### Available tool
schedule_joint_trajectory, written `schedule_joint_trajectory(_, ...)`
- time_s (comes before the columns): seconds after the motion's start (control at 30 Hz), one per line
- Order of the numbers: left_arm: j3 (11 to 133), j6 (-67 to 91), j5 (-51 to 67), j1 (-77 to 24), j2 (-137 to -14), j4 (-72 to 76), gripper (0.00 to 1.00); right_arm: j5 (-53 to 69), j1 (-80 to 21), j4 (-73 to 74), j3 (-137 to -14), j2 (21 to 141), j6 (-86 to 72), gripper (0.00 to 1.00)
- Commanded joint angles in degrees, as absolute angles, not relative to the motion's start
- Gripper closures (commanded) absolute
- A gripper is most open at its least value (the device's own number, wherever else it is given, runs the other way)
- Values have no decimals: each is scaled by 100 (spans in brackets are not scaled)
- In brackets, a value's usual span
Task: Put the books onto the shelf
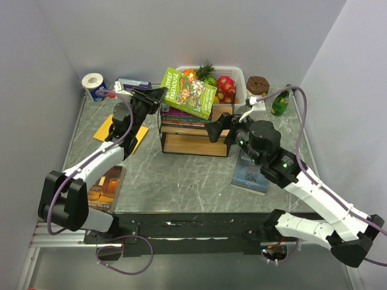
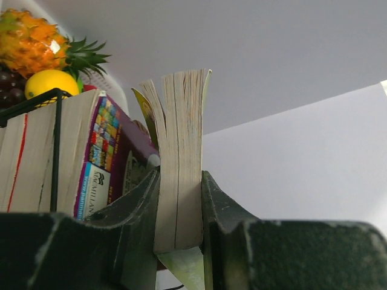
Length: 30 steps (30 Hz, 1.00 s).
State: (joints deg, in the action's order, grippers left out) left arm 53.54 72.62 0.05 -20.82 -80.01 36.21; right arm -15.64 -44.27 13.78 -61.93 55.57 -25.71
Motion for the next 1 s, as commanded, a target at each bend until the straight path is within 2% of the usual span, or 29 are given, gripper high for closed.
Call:
schedule_joint_trajectory(0.0, 5801, 7172, -246, -2092, -7998, 3727, 99, -1240, -4245, 1169, -6653, 5826, -2575, 2)
schedule_joint_trajectory(0.13, 5906, 7110, -351, -2083, -7998, 3463, 99, -906, -3974, 1212, -7082, 6266, -2505, 12)
schedule_joint_trajectory(0.17, 5906, 7084, -360, -2083, -7998, 3428, 99, -853, -3920, 1282, -7197, 6371, -2479, 19)
schedule_joint_trajectory(0.23, 5924, 7066, -387, -2083, -7989, 3349, 99, -756, -3859, 1519, -7504, 6679, -2356, 24)
schedule_joint_trajectory(0.3, 5959, 7040, -396, -2083, -8007, 3288, 99, -721, -3780, 1626, -7637, 6943, -2303, 40)
schedule_joint_trajectory(0.4, 6020, 6953, -396, -2083, -7998, 3138, 97, -633, -3683, 1740, -7752, 7214, -2233, 55)
schedule_joint_trajectory(0.43, 6029, 6943, -413, -2083, -7989, 3042, 92, -615, -3665, 1758, -7804, 7277, -2215, 59)
schedule_joint_trajectory(0.5, 6082, 6908, -431, -2083, -7972, 2866, 81, -545, -3648, 1775, -7805, 7373, -2232, 61)
schedule_joint_trajectory(0.53, 6152, 6873, -413, -2074, -7954, 2796, 71, -545, -3639, 1758, -7787, 7383, -2259, 61)
schedule_joint_trajectory(0.6, 6257, 6725, -387, -2074, -7945, 2532, 64, -527, -3630, 1696, -7743, 7383, -2285, 61)
schedule_joint_trajectory(0.63, 6380, 6680, -378, -2074, -7954, 2418, 57, -519, -3630, 1688, -7743, 7383, -2294, 61)
schedule_joint_trajectory(0.83, 6627, 6487, -431, -2065, -7937, 1942, 53, -150, -3630, 1688, -7822, 7427, -2338, 63)
schedule_joint_trajectory(0.9, 6644, 6469, -466, -2057, -7937, 1855, 52, -71, -3630, 1714, -7840, 7471, -2355, 66)
schedule_joint_trajectory(0.97, 6723, 6451, -492, -2057, -7937, 1697, 45, -26, -3630, 1705, -7822, 7488, -2355, 73)
